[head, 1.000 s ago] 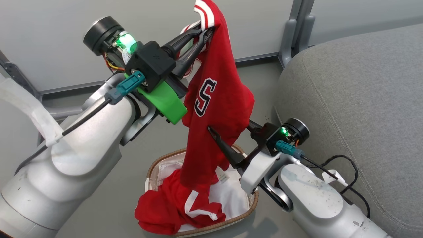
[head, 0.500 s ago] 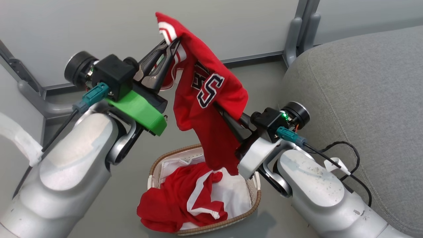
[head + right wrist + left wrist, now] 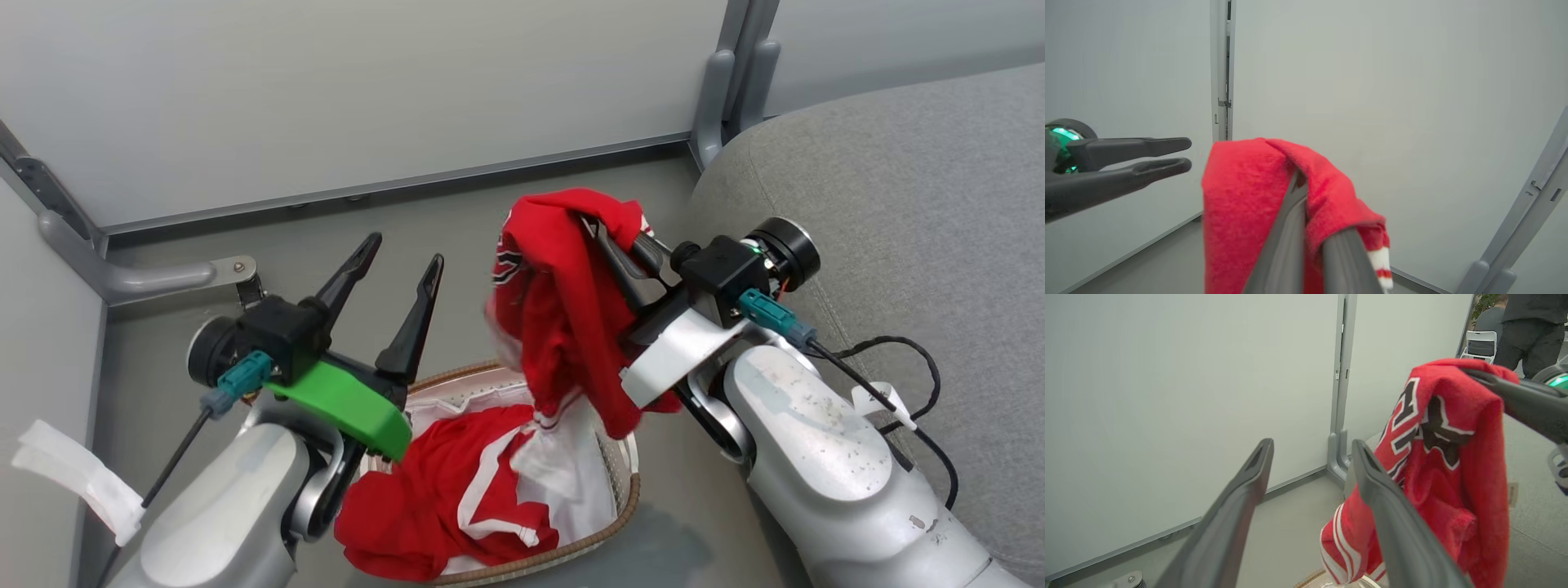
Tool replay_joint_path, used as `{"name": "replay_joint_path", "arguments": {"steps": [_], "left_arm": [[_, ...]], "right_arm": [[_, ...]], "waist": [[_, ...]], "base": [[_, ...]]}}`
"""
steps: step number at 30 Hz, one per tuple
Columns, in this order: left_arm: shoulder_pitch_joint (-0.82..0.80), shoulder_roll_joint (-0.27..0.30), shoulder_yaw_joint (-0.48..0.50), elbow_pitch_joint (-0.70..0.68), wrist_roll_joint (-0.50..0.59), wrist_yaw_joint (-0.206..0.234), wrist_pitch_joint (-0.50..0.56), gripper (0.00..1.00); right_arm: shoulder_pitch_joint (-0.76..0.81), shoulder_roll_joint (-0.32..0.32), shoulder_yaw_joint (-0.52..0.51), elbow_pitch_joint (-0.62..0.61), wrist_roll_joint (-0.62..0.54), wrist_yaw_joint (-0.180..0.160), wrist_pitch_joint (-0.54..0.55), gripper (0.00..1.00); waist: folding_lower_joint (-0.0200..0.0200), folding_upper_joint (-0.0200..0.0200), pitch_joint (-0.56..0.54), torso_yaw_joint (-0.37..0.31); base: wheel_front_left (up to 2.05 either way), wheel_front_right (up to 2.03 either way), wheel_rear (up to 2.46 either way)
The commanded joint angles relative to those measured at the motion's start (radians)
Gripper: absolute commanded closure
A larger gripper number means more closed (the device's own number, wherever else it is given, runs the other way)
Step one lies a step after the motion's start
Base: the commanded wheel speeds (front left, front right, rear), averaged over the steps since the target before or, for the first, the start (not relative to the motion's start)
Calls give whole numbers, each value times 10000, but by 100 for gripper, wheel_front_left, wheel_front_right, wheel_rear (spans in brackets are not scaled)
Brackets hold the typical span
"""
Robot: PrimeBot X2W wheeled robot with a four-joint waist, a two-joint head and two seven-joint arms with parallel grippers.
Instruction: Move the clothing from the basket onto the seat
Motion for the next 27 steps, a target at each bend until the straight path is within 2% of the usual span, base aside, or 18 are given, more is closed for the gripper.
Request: {"name": "replay_joint_path", "arguments": {"steps": [1, 10, 16, 20, 27], "left_arm": [[285, -51, 59, 58, -65, 58, -61, 0], [1240, -498, 225, 72, 386, -107, -97, 0], [1527, -673, 369, 22, 690, -215, -91, 0], [1617, -766, 453, -29, 953, -254, -91, 0], [1759, -986, 566, 7, 1218, -352, -81, 0]], "right_arm": [[177, -69, -90, -60, -94, -6, -21, 100], [643, -197, -610, -41, -294, -6, -21, 100], [724, -183, -951, -52, -474, -6, -21, 100], [749, -222, -1243, -169, -606, -6, -21, 100], [915, -380, -1751, -398, -845, -10, -21, 100]], "waist": [[1, 0, 0, 4], [1, 0, -12, -21], [1, 0, 103, -328], [1, 0, 282, -789], [1, 0, 686, -1988]], "base": [[0, 0, 0], [0, 0, 0], [0, 0, 0], [0, 0, 0], [0, 0, 0]]}}
